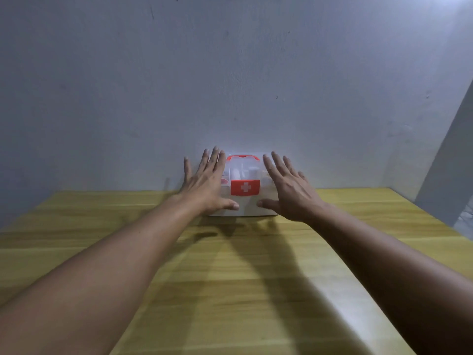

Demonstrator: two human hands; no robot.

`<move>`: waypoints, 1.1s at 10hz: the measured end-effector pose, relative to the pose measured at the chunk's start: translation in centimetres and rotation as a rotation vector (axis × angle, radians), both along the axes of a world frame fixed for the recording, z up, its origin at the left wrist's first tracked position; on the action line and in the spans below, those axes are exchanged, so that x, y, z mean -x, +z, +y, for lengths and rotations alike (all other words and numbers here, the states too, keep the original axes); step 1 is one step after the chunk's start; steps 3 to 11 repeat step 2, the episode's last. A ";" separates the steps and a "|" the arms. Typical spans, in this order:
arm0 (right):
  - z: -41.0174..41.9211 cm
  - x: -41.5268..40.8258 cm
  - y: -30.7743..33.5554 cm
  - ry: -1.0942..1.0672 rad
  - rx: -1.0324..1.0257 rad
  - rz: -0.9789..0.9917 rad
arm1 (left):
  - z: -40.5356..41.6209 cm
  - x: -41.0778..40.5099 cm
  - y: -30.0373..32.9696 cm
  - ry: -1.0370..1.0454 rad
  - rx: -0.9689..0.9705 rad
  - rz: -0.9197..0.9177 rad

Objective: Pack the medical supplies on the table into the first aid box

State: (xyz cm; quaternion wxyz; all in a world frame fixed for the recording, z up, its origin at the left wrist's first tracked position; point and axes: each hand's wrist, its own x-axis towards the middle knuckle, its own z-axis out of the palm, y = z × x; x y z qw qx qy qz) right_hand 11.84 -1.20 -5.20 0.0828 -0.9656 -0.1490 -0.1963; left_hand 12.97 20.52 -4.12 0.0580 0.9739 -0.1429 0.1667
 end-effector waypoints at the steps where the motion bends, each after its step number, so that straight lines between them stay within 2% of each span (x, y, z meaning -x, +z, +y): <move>1: -0.5 2.6 -1.1 -0.008 -0.104 -0.021 | 0.0 2.0 -1.3 -0.010 0.090 -0.054; 2: -2.1 6.5 -2.7 -0.019 -0.145 0.046 | 0.9 5.5 -3.2 -0.050 0.165 -0.019; 11: -2.1 6.5 -2.7 -0.019 -0.145 0.046 | 0.9 5.5 -3.2 -0.050 0.165 -0.019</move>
